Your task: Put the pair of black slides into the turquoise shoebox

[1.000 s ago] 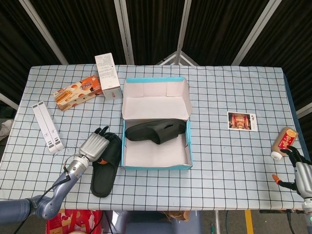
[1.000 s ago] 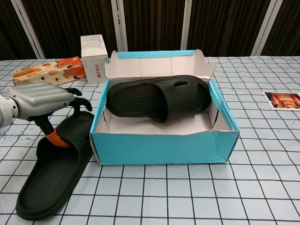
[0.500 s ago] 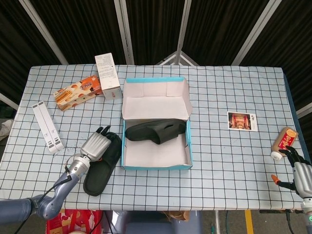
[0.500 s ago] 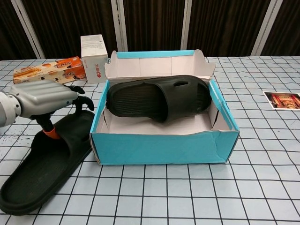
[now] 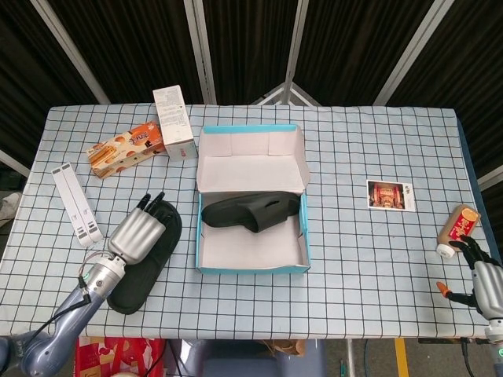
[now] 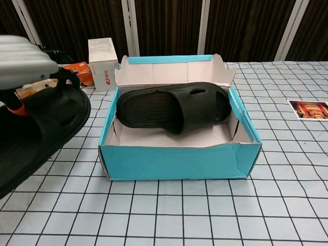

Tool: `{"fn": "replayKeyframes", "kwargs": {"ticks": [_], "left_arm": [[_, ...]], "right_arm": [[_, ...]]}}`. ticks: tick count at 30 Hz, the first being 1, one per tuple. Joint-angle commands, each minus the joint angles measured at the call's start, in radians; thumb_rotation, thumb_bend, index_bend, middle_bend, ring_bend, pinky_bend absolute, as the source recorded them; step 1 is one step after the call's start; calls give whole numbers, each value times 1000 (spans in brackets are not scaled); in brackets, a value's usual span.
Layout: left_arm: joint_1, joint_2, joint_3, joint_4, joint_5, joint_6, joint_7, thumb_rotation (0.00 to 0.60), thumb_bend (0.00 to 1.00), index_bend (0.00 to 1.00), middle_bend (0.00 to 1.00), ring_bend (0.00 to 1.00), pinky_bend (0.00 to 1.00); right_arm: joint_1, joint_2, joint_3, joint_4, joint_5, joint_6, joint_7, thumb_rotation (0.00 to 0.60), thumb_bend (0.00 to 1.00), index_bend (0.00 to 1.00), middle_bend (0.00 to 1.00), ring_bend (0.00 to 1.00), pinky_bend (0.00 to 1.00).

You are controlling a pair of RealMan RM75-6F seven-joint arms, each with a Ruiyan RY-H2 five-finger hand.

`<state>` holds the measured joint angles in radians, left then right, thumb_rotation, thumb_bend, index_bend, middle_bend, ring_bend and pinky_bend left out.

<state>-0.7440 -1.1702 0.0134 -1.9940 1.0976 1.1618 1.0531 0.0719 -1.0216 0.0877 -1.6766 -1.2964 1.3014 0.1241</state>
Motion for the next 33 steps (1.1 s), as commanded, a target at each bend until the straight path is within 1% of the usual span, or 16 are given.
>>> {"fn": "replayKeyframes", "kwargs": {"ticks": [1, 4, 6, 8, 10, 12, 14, 16, 19, 22, 27, 30, 33], "left_arm": [[-19, 106, -13, -144, 15, 74, 141, 600, 505, 240, 444, 65, 159], [-66, 134, -48, -204, 48, 88, 257, 600, 505, 242, 444, 65, 159], [-120, 140, -80, -225, 61, 66, 347, 600, 505, 249, 445, 65, 161], [-186, 137, -112, -216, 73, 28, 446, 600, 505, 251, 449, 65, 162], [-248, 122, -136, -201, 61, -15, 529, 600, 505, 252, 455, 65, 166], [-321, 91, -154, -170, 36, -76, 607, 600, 505, 257, 460, 65, 173], [-384, 52, -163, -132, 22, -137, 649, 600, 501, 271, 463, 65, 178], [-450, -15, -170, -66, 34, -207, 650, 600, 491, 285, 466, 65, 183], [-504, -95, -170, 15, 81, -270, 601, 600, 485, 290, 468, 65, 183], [-557, -161, -155, 105, 159, -341, 542, 600, 486, 292, 466, 65, 183], [-614, -218, -133, 202, 244, -417, 482, 600, 486, 294, 466, 65, 183], [-634, -257, -129, 258, 310, -432, 403, 600, 486, 299, 475, 73, 183], [-648, -272, -120, 292, 364, -441, 354, 600, 486, 306, 485, 78, 183]], "right_arm": [[0, 1, 0, -1, -1, -1, 2, 600, 234, 234, 136, 226, 271], [-2, 3, 1, -2, -3, 4, 8, 600, 234, 234, 136, 226, 271], [-3, 4, 1, -2, -3, 6, 15, 600, 233, 234, 136, 226, 271], [-5, 7, 0, -1, -7, 5, 26, 600, 233, 234, 136, 226, 271], [-7, 9, -1, 0, -10, 8, 37, 600, 233, 234, 136, 226, 271], [-10, 11, 0, 3, -13, 14, 42, 600, 234, 234, 136, 226, 271], [-12, 12, -1, 3, -16, 17, 45, 600, 234, 234, 136, 226, 271], [-13, 13, -2, 2, -20, 19, 51, 600, 233, 234, 136, 226, 271], [-14, 16, -3, 3, -20, 19, 53, 600, 233, 234, 136, 226, 271], [-16, 17, -1, 5, -17, 21, 62, 600, 233, 234, 136, 226, 271], [-17, 18, 0, 8, -14, 20, 67, 600, 234, 234, 136, 226, 271], [-17, 19, -2, 7, -15, 17, 69, 600, 234, 234, 136, 226, 271], [-16, 19, -1, 9, -12, 13, 73, 600, 233, 234, 136, 226, 271]]}}
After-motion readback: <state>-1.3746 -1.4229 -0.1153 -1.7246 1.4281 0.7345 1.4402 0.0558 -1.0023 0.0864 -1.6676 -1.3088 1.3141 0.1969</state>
